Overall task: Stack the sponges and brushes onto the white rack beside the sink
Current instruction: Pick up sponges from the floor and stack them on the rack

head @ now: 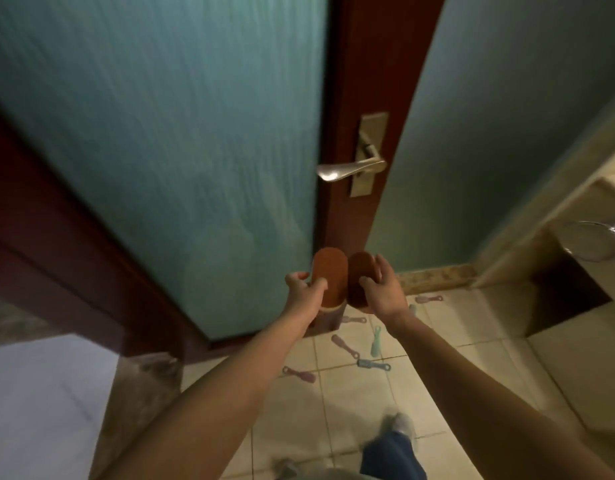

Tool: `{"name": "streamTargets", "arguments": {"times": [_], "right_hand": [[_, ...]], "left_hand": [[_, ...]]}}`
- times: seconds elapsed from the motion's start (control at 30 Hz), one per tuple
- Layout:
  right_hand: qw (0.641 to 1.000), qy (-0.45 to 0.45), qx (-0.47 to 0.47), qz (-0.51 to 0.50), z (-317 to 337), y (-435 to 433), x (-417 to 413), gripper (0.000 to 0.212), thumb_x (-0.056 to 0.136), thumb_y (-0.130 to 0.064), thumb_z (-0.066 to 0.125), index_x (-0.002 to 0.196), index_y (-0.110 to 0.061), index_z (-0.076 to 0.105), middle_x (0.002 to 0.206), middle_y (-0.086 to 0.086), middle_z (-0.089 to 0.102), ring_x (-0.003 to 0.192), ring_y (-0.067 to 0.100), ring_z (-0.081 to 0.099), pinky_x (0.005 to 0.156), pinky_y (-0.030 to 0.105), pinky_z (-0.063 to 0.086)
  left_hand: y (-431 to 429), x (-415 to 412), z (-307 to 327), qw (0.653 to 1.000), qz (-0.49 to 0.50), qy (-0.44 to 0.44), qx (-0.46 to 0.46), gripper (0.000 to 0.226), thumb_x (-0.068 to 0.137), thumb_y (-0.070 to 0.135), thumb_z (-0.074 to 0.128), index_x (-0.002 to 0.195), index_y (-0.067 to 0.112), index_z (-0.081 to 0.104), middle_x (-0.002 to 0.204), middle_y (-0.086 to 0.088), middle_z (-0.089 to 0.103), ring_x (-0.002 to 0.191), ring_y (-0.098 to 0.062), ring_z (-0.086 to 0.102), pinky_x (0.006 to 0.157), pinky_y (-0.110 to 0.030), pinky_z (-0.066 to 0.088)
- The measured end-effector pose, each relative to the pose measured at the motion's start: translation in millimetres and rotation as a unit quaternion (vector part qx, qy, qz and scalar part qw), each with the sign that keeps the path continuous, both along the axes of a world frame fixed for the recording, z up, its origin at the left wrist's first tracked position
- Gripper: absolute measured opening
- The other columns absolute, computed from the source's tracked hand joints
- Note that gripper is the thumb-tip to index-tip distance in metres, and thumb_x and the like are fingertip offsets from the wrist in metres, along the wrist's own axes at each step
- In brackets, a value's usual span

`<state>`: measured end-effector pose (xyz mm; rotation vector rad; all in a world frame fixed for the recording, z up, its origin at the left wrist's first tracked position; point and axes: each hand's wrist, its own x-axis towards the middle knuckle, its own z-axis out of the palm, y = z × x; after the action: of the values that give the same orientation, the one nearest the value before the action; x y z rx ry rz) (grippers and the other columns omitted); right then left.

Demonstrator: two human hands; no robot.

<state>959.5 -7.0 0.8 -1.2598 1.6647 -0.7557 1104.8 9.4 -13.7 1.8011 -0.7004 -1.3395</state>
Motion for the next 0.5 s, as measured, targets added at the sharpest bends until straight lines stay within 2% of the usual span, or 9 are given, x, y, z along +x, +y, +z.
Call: {"name": "streamTargets", "arguments": {"times": [0.07, 0.13, 0.3, 0.4, 0.5], "right_hand": [[0.999, -0.028, 0.003, -0.041, 10, -2, -21, 0.063, 0.093, -0.011, 0.05, 0.151, -0.015, 0.027, 0.147, 0.011, 0.044, 0.13, 0.033, 0.048, 0.107, 0.051, 0.041], [0.996, -0.045, -0.008, -0.07, 18, -5, -42, 0.061, 0.094, -0.013, 0.05, 0.151, -0.017, 0.027, 0.146, 0.012, 0.045, 0.129, 0.034, 0.049, 0.104, 0.053, 0.044], [0.984, -0.077, -0.044, -0.157, 46, -9, -103, 0.055, 0.092, -0.012, 0.051, 0.145, -0.017, 0.035, 0.133, 0.011, 0.054, 0.119, 0.033, 0.055, 0.101, 0.052, 0.046], [0.978, -0.083, -0.053, -0.186, 60, -10, -151, 0.054, 0.093, -0.013, 0.05, 0.144, -0.016, 0.035, 0.132, 0.011, 0.054, 0.117, 0.033, 0.056, 0.1, 0.053, 0.046], [0.968, -0.104, -0.057, -0.223, 73, -10, -209, 0.049, 0.094, -0.014, 0.048, 0.141, -0.018, 0.036, 0.128, 0.01, 0.053, 0.113, 0.033, 0.057, 0.097, 0.054, 0.048]], "left_hand": [[-10, -22, 12, 0.999, -0.033, 0.001, -0.006, 0.03, 0.089, 0.02, 0.054, 0.113, 0.021, 0.035, 0.096, -0.002, 0.052, 0.082, -0.015, 0.056, 0.083, -0.04, 0.054], [-21, -44, 22, 0.998, -0.06, 0.0, -0.021, 0.033, 0.09, 0.02, 0.054, 0.119, 0.019, 0.037, 0.106, -0.005, 0.053, 0.087, -0.017, 0.057, 0.086, -0.042, 0.055], [-43, -110, 50, 0.991, -0.125, -0.001, -0.054, 0.063, 0.08, 0.032, 0.068, 0.133, 0.019, 0.037, 0.115, -0.003, 0.056, 0.092, -0.015, 0.061, 0.077, -0.035, 0.055], [-51, -161, 67, 0.983, -0.166, -0.021, -0.069, 0.087, 0.06, 0.042, 0.075, 0.135, 0.02, 0.037, 0.126, -0.005, 0.052, 0.104, -0.021, 0.059, 0.09, -0.042, 0.054], [-59, -219, 82, 0.974, -0.209, -0.033, -0.082, 0.09, 0.056, 0.041, 0.076, 0.135, 0.023, 0.036, 0.129, -0.005, 0.048, 0.107, -0.021, 0.057, 0.092, -0.043, 0.053]]}}
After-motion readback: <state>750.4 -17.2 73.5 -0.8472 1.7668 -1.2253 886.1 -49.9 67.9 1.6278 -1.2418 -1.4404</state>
